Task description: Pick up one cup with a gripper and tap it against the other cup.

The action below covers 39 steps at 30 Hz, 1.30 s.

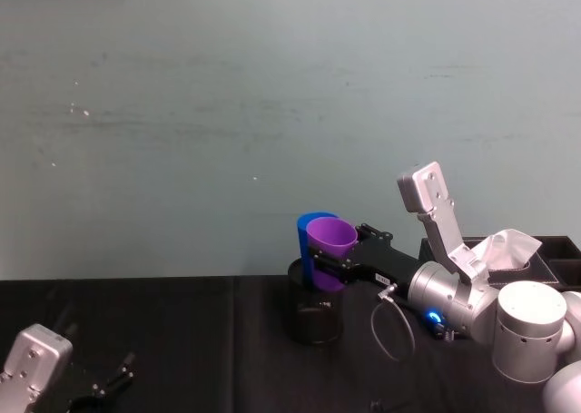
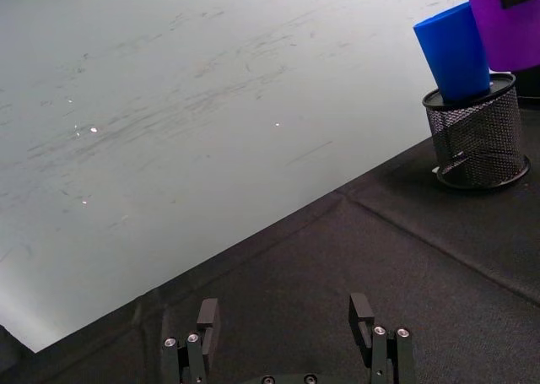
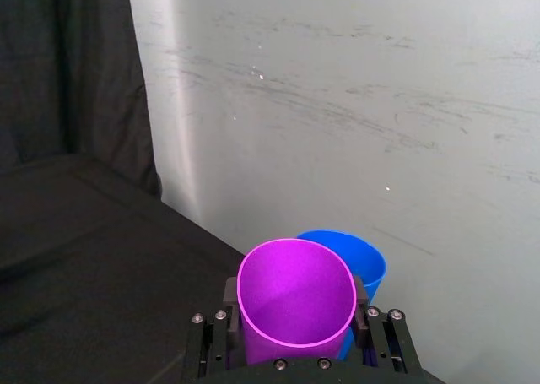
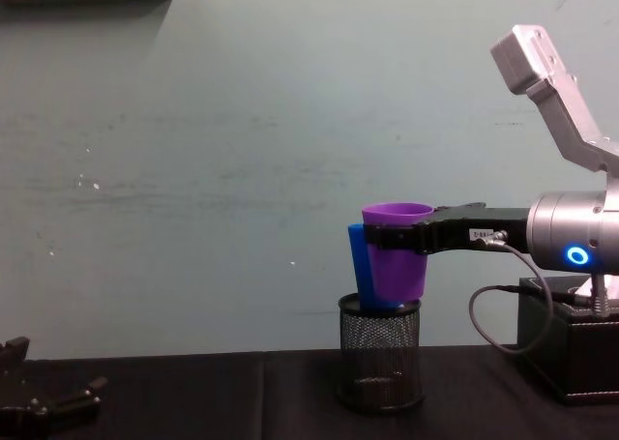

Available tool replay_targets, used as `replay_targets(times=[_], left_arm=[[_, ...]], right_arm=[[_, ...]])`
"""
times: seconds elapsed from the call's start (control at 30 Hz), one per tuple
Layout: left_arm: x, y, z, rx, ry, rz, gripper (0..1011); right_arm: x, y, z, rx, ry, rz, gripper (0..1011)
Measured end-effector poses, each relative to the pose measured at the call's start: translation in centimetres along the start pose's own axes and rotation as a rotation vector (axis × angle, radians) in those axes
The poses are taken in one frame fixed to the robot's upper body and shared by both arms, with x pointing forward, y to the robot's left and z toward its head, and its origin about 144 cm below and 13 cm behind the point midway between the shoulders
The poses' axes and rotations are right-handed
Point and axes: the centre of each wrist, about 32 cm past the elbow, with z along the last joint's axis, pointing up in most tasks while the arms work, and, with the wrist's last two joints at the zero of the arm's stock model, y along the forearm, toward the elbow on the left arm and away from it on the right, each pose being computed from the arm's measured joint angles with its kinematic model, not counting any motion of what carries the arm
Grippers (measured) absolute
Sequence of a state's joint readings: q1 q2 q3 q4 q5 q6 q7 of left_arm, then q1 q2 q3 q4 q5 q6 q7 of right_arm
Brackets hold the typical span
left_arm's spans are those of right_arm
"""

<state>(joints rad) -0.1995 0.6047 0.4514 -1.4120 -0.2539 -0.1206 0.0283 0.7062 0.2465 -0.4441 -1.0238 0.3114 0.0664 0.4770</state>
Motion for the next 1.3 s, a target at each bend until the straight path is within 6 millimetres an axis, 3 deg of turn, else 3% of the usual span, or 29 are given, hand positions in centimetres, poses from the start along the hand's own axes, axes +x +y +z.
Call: replay_targets(times=[1.3], left_arm=[[0.00,0.00,0.00,0.000,0.000,0.000,1000]], right_arm=[[0.00,0.00,0.00,0.000,0.000,0.000,732]])
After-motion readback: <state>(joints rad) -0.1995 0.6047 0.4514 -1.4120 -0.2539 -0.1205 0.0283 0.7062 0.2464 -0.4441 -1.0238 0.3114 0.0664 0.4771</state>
